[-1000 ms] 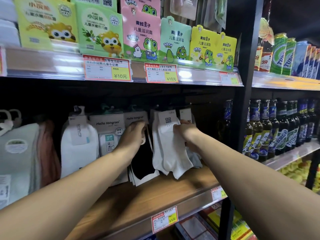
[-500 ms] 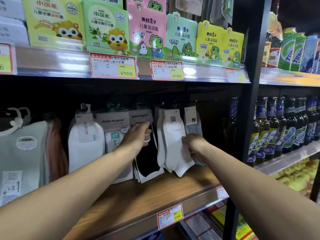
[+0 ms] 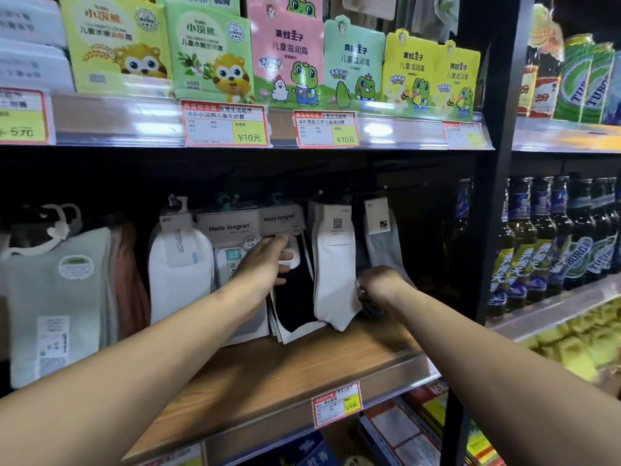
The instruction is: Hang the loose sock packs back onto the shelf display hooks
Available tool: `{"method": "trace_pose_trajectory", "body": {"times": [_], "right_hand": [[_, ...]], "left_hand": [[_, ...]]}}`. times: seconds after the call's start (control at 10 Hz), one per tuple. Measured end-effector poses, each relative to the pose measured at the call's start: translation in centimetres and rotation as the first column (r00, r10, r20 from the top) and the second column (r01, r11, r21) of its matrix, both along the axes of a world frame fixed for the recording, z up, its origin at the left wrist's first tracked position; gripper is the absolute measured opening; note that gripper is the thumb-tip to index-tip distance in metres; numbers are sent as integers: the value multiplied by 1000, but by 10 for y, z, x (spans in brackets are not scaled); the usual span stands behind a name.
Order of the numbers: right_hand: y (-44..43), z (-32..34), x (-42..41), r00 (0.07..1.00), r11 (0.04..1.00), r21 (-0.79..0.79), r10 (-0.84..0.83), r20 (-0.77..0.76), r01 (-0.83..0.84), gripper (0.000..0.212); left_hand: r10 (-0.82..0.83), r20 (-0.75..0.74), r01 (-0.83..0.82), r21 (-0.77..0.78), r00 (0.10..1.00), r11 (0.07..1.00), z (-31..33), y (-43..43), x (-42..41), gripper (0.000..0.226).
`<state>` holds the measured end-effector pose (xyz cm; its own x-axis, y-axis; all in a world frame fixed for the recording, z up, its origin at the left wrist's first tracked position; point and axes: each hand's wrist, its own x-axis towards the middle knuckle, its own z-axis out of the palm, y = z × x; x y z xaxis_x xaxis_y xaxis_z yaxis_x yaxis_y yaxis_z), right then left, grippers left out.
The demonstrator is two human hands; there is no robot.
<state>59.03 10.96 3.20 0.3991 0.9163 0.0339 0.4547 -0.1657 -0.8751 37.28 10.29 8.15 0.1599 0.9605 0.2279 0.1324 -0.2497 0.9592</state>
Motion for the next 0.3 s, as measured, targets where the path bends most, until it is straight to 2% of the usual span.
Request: {"method": "trace_pose_trajectory", "body": {"times": [0.1, 0.2, 0.3], "right_hand": [[-6, 1, -5, 899, 992, -109, -15, 438, 69, 31], [-7, -9, -1, 978, 993, -8, -115, 173, 118, 24], [-10, -10, -10, 973, 976, 161, -111, -203, 145, 11]], "left_hand": [[29, -4, -29, -23, 1000, 999, -2, 0, -7, 33], [31, 16, -30, -48, 999, 998, -1, -6, -13, 40], [17, 10, -16, -81, 1000, 997, 3, -15, -23, 41]]}}
